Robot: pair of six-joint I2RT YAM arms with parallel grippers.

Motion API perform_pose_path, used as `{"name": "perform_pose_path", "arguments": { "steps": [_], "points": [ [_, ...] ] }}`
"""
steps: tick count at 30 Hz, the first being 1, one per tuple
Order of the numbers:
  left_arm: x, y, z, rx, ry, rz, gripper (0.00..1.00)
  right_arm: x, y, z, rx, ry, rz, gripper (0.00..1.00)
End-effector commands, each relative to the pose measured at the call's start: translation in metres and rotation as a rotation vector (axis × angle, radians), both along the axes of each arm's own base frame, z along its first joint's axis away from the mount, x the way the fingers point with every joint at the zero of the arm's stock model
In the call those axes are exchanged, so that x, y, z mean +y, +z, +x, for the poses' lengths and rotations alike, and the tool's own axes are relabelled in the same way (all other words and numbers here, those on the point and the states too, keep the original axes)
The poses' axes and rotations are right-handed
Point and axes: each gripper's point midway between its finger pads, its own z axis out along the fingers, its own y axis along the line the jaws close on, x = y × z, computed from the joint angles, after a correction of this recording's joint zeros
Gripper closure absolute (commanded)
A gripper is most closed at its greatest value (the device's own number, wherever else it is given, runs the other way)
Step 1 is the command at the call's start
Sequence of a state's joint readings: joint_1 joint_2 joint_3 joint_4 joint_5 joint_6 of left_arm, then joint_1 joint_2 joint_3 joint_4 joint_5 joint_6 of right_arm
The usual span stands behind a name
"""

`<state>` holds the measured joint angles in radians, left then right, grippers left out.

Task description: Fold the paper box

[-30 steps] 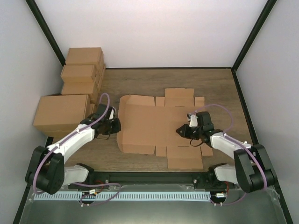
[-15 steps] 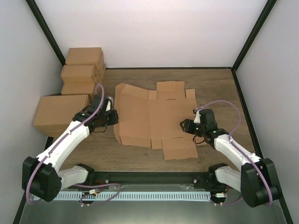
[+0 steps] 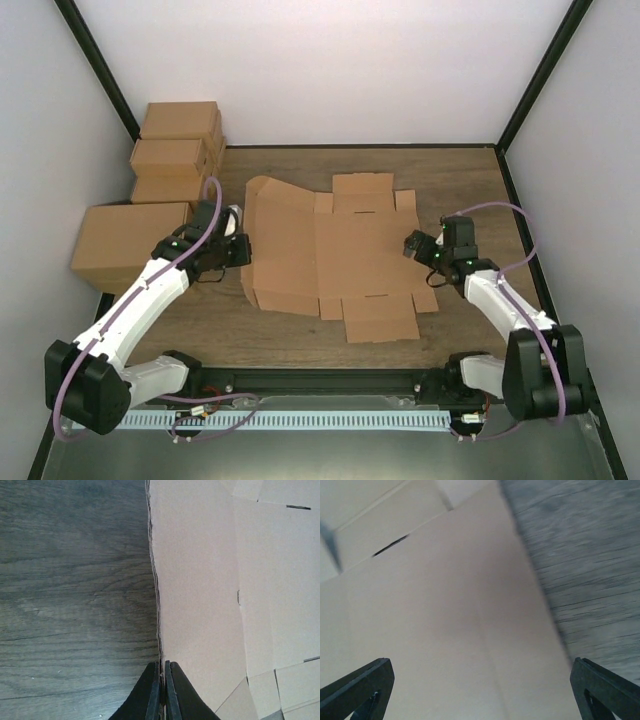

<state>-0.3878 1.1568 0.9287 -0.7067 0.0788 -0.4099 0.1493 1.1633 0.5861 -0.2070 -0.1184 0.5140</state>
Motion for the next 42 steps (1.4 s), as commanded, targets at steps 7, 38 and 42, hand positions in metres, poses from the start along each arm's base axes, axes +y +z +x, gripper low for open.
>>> {"name": "perform_pose_path", "arguments": {
  "steps": [7,38,42],
  "points": [
    [0.014,-0.013,0.002,0.026,0.029,0.098,0.96,-0.024,-0.024,0.017,0.077,-0.054,0.055,0.01],
    [0.046,-0.033,0.013,0.016,0.213,0.222,0.96,-0.039,-0.072,-0.025,0.323,-0.214,0.056,0.16],
    [0.044,-0.042,0.013,0.045,0.202,0.223,0.96,-0.032,-0.067,-0.048,0.370,-0.217,0.101,0.15]
  ]
}}
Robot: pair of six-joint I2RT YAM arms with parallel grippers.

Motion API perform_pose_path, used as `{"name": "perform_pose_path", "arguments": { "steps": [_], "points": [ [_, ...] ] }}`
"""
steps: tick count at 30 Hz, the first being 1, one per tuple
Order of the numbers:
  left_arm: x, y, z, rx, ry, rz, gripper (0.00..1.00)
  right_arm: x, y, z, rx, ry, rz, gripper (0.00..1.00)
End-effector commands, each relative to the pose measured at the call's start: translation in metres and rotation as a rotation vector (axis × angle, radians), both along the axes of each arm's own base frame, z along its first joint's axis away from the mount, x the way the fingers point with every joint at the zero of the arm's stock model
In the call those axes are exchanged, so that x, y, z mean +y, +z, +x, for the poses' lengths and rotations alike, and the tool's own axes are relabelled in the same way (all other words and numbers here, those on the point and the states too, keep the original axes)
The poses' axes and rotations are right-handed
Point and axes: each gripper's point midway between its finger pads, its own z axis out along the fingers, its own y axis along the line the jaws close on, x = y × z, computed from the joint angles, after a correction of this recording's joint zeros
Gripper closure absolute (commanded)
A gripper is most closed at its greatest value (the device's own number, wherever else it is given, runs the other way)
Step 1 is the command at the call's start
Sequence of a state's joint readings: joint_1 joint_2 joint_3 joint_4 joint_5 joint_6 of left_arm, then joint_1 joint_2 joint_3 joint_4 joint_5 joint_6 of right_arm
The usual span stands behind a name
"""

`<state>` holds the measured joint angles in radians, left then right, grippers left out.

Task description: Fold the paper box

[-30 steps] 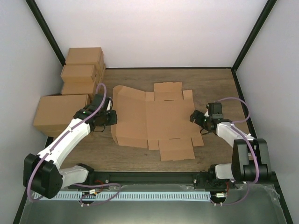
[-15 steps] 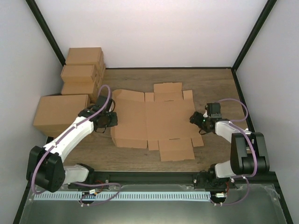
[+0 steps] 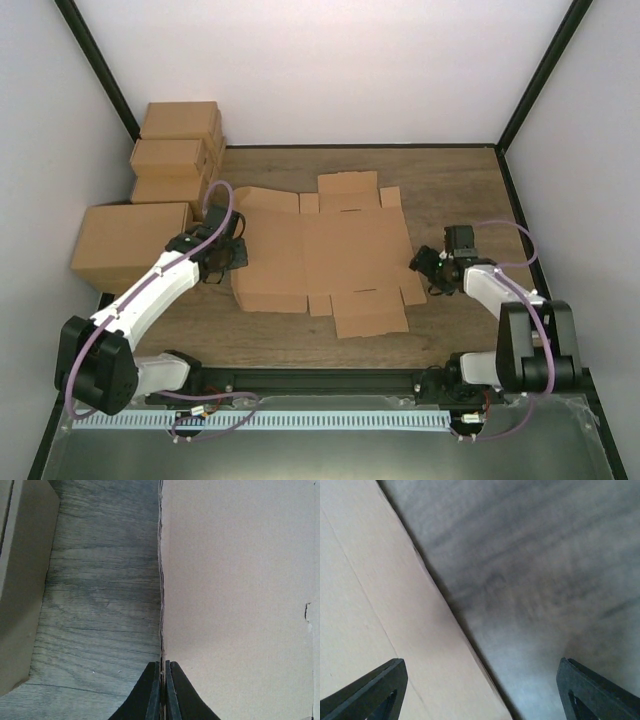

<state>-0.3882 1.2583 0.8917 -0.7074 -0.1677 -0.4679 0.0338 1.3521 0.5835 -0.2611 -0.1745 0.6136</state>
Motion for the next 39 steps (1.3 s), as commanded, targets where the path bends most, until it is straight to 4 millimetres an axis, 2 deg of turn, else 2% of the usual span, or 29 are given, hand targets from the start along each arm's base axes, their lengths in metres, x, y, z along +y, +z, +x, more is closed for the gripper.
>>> {"name": "perform_pose_path", "arguments": {
  "steps": [1,6,8,14,18,24,30,32,36,39],
  "points": [
    [0.002,-0.002,0.003,-0.008,0.019,0.011,0.96,-0.003,-0.001,-0.038,0.105,-0.060,0.029,0.14],
    [-0.001,-0.001,0.005,-0.015,0.019,-0.004,0.96,-0.002,0.013,-0.061,0.120,-0.133,0.075,0.10],
    [-0.002,-0.001,0.006,-0.019,0.022,-0.012,0.96,0.004,0.015,-0.066,0.119,-0.136,0.124,0.10],
    [-0.004,-0.003,0.006,-0.011,0.017,-0.022,0.96,0.018,0.006,-0.085,0.195,-0.164,0.228,0.11],
    [-0.004,-0.005,0.005,-0.006,0.017,-0.019,0.96,0.028,-0.002,-0.091,0.188,-0.162,0.301,0.17],
    [-0.004,-0.005,0.005,-0.009,0.016,-0.020,0.96,0.034,-0.011,-0.086,0.152,-0.140,0.341,0.24],
    [-0.001,-0.004,0.005,-0.013,0.019,-0.005,0.96,0.030,-0.016,-0.077,0.121,-0.148,0.315,0.31],
    [-0.002,-0.005,0.005,-0.009,0.013,-0.010,0.96,0.035,-0.012,-0.074,0.090,-0.118,0.341,0.34],
    [-0.005,-0.007,0.005,-0.003,-0.002,-0.014,0.96,0.056,0.015,-0.062,-0.062,0.029,0.439,0.36],
    [-0.007,-0.008,0.005,0.002,-0.014,-0.021,0.96,0.055,0.024,-0.059,-0.128,0.038,0.431,0.40]
  ]
}}
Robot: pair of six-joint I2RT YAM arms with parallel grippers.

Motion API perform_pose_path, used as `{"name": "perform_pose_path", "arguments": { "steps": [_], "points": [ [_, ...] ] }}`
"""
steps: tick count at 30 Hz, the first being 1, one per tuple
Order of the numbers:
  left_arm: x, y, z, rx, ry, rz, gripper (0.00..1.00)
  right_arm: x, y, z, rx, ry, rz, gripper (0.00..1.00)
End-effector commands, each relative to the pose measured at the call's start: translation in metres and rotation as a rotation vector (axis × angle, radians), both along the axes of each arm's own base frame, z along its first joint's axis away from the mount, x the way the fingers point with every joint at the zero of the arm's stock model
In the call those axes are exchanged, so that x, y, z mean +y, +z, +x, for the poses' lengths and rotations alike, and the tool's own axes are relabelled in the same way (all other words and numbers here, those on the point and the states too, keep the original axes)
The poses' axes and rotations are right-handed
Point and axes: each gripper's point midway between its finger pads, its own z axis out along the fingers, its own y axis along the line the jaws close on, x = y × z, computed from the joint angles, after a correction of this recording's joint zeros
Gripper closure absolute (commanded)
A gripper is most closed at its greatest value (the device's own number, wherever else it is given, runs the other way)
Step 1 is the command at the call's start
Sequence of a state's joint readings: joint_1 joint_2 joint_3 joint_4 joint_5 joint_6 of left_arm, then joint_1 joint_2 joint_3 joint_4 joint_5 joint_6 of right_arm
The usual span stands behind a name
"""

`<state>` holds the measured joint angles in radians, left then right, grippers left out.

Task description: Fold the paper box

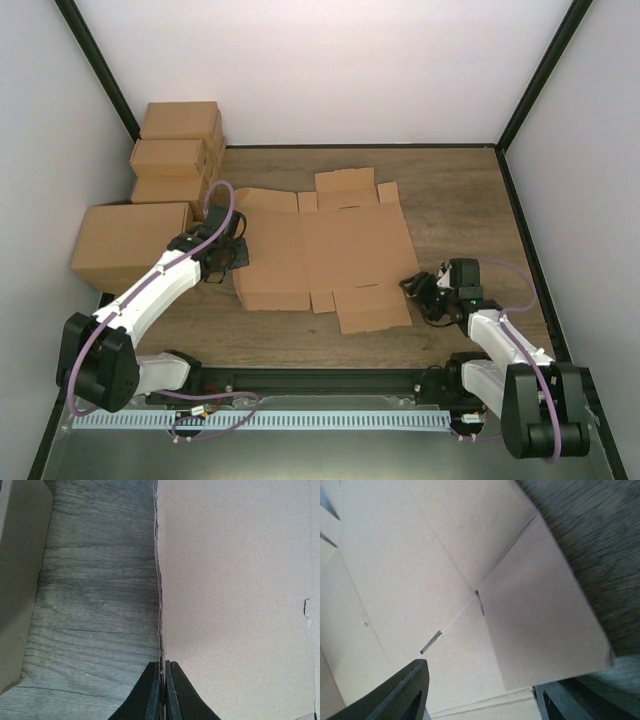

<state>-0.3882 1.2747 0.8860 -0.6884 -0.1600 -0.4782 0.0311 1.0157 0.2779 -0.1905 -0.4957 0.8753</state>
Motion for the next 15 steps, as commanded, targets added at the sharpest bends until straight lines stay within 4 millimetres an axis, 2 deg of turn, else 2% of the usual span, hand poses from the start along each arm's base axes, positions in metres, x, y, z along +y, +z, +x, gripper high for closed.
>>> {"name": "perform_pose_path", "arguments": {
  "steps": [1,5,11,15],
  "points": [
    [-0.005,-0.004,0.002,-0.003,-0.019,-0.010,0.96,0.003,0.024,0.012,-0.148,0.026,0.011,0.41],
    [-0.007,-0.005,0.003,0.000,-0.027,-0.016,0.96,-0.008,0.022,0.016,-0.142,-0.032,-0.034,0.45],
    [-0.008,-0.008,0.002,0.009,-0.033,-0.017,0.96,-0.009,0.012,0.022,-0.061,-0.064,-0.024,0.45],
    [-0.009,-0.007,0.002,0.007,-0.035,-0.018,0.96,-0.011,0.010,0.028,-0.040,-0.086,-0.023,0.48]
  ]
}}
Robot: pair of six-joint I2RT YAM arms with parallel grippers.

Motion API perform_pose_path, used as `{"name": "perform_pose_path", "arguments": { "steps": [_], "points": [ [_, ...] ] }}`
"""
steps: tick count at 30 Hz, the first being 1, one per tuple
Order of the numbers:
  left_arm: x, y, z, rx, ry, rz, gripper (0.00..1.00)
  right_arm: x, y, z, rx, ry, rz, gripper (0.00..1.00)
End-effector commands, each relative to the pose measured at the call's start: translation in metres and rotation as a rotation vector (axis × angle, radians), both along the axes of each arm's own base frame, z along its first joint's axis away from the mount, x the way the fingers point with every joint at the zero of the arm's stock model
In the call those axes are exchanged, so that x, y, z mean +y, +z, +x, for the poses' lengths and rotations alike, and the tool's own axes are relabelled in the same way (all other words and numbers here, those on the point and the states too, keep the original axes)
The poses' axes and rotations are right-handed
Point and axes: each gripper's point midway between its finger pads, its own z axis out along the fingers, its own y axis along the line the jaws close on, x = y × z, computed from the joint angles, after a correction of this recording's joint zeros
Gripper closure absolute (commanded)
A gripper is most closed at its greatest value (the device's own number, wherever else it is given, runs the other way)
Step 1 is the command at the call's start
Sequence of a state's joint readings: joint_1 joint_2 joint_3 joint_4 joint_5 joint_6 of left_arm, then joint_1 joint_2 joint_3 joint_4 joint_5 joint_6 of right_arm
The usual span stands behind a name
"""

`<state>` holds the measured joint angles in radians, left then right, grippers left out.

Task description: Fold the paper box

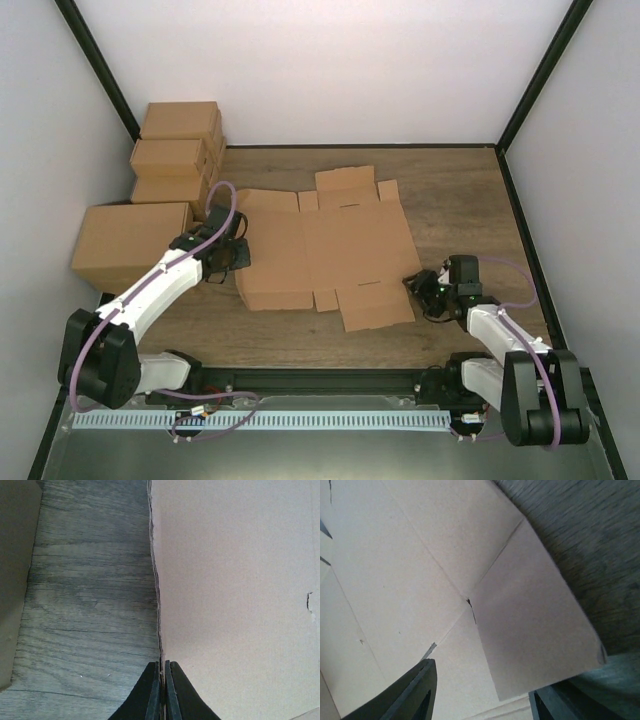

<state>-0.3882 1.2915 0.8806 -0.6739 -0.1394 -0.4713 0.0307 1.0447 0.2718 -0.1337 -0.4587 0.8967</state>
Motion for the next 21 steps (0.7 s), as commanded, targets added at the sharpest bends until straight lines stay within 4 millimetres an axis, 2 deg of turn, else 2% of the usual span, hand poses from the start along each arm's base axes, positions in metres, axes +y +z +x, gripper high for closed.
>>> {"name": "perform_pose_path", "arguments": {
  "steps": [1,5,7,9,11,12,14,16,17,18,21],
  "points": [
    [-0.004,-0.001,0.001,-0.007,-0.018,-0.007,0.96,-0.008,0.013,0.021,-0.017,-0.065,-0.008,0.51],
    [-0.005,-0.002,0.000,-0.004,-0.019,-0.007,0.96,-0.015,0.008,0.022,0.022,-0.131,-0.016,0.61],
    [-0.005,-0.002,0.001,-0.004,-0.018,-0.006,0.95,-0.017,0.006,0.023,0.031,-0.151,-0.015,0.70],
    [-0.005,-0.002,0.001,-0.005,-0.018,-0.008,0.94,-0.018,0.006,0.025,0.027,-0.156,-0.018,0.81],
    [-0.005,-0.001,0.000,-0.006,-0.020,-0.010,0.90,-0.017,0.008,0.029,0.008,-0.141,-0.029,0.97],
    [-0.006,-0.001,0.000,-0.007,-0.021,-0.012,0.86,-0.018,0.011,0.032,-0.005,-0.128,-0.040,0.99],
    [-0.006,0.001,0.000,-0.009,-0.022,-0.013,0.68,-0.017,0.019,0.038,-0.051,-0.082,-0.072,0.99],
    [-0.005,0.005,0.000,-0.019,-0.018,-0.015,0.38,-0.014,0.032,0.045,-0.130,-0.011,-0.111,0.99],
    [-0.005,0.008,0.001,-0.025,-0.014,-0.016,0.28,-0.011,0.041,0.048,-0.187,0.037,-0.128,0.99],
    [-0.004,0.012,0.001,-0.035,-0.009,-0.016,0.20,-0.008,0.051,0.050,-0.247,0.085,-0.145,0.99],
    [-0.003,0.030,0.004,-0.079,-0.008,-0.020,0.08,0.005,0.079,0.052,-0.413,0.227,-0.177,0.99]
  ]
}}
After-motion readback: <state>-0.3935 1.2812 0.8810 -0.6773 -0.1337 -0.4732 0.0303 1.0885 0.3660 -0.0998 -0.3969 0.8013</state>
